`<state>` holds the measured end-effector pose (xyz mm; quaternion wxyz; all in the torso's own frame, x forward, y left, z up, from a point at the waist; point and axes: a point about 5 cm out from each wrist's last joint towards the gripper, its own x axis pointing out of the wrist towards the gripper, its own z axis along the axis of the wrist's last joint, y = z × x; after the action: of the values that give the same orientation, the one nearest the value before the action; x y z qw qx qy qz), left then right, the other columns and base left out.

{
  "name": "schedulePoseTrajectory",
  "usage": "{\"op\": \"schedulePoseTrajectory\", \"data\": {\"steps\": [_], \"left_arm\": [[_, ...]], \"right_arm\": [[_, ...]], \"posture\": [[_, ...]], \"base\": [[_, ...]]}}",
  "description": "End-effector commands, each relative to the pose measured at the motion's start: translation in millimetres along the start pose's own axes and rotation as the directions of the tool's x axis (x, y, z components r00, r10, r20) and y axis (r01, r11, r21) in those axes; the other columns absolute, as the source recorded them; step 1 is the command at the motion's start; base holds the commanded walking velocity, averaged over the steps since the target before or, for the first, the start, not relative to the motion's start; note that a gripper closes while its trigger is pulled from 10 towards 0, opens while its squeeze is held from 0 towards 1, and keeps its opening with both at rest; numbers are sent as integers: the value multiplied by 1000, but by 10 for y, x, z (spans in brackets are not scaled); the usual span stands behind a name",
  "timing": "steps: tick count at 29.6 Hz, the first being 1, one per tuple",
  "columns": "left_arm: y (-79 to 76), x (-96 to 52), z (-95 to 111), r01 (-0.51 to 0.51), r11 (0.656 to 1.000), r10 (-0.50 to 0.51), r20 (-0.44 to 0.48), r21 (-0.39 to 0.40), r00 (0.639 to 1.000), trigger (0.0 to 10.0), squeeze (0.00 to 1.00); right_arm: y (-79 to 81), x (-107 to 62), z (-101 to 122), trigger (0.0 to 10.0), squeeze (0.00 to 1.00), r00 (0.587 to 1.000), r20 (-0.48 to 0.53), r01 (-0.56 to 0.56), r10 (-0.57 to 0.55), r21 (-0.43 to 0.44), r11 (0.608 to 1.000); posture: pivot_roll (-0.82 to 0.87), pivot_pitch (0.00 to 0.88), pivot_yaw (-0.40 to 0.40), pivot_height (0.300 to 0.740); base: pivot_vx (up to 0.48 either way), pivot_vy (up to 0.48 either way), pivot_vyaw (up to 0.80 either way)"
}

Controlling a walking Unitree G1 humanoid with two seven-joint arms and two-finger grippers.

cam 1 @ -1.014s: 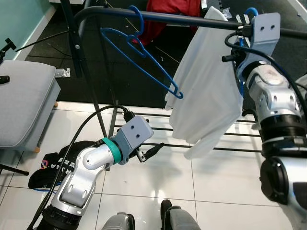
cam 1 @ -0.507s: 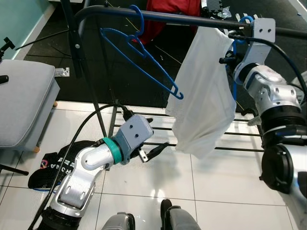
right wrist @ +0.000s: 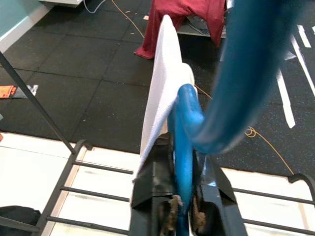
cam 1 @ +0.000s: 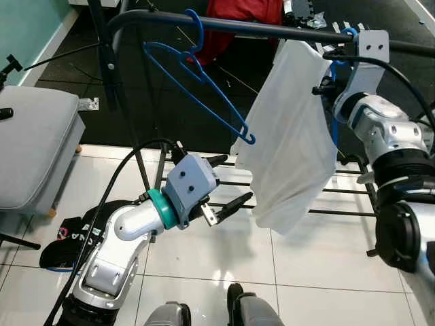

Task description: Hang hanger

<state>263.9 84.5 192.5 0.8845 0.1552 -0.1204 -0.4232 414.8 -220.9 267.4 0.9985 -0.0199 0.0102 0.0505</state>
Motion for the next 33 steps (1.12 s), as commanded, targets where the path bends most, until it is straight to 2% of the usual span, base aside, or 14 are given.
{"op": "schedulePoseTrajectory", "data": {"steps": [1,8,9,13,14,19,20,26,28,30,32,33], "left_arm": [[-20,0,-5,12,1000,-12,4,0,1000,10000,0],[-12,-7,-8,11,1000,-11,3,2,1000,10000,0],[-9,-11,-9,11,1000,-11,2,3,1000,10000,0],[3,-21,-10,8,1000,-8,-3,8,1000,10000,0],[6,-24,-11,8,1000,-8,-6,11,1000,10000,0],[10,-28,-9,8,1000,-8,-9,15,1000,10000,0],[13,-34,-7,9,1000,-9,-12,20,1000,10000,0],[18,-48,-2,10,1000,-10,-16,24,1000,10000,0],[19,-72,9,14,1000,-13,-17,22,1000,10000,0],[19,-72,9,14,1000,-13,-17,22,1000,10000,0],[15,-91,17,17,1000,-17,-16,20,1000,10000,0],[15,-91,17,17,1000,-17,-16,20,1000,10000,0]], "right_arm": [[-33,-4,-23,10000,1000,1000,-11,7,-7,-11,1000],[-32,0,40,10000,1000,999,30,36,-35,-55,998],[-28,1,58,10000,0,998,40,41,-39,-63,997],[9,7,97,10000,0,998,61,35,-29,-87,996],[33,8,100,10000,1000,998,65,29,-22,-102,994],[82,8,101,10000,1000,997,76,32,-22,-137,990],[111,-1,102,10000,0,995,95,45,-31,-153,987],[160,-26,105,10000,0,991,127,61,-40,-162,985],[255,-104,108,10000,0,982,186,67,-36,-164,984],[255,-104,108,10000,0,982,186,67,-36,-164,984],[358,-215,80,10000,0,971,237,66,-26,-162,985],[358,-215,80,10000,0,971,237,66,-26,-162,985]], "posture": [[-25,111,-6,740],[-25,116,-4,740],[-24,116,-4,740],[-24,121,-5,740],[-21,126,-5,740],[-18,129,-4,740],[-18,130,-4,740],[-14,138,2,740],[-20,146,15,740],[-20,146,15,740],[-23,151,20,740],[-23,151,20,740]], "base": [[0,0,0],[0,0,0],[0,0,0],[0,0,0],[0,0,0],[0,0,0],[0,0,0],[0,0,0],[0,0,0],[0,0,0],[0,0,0],[0,0,0]]}}
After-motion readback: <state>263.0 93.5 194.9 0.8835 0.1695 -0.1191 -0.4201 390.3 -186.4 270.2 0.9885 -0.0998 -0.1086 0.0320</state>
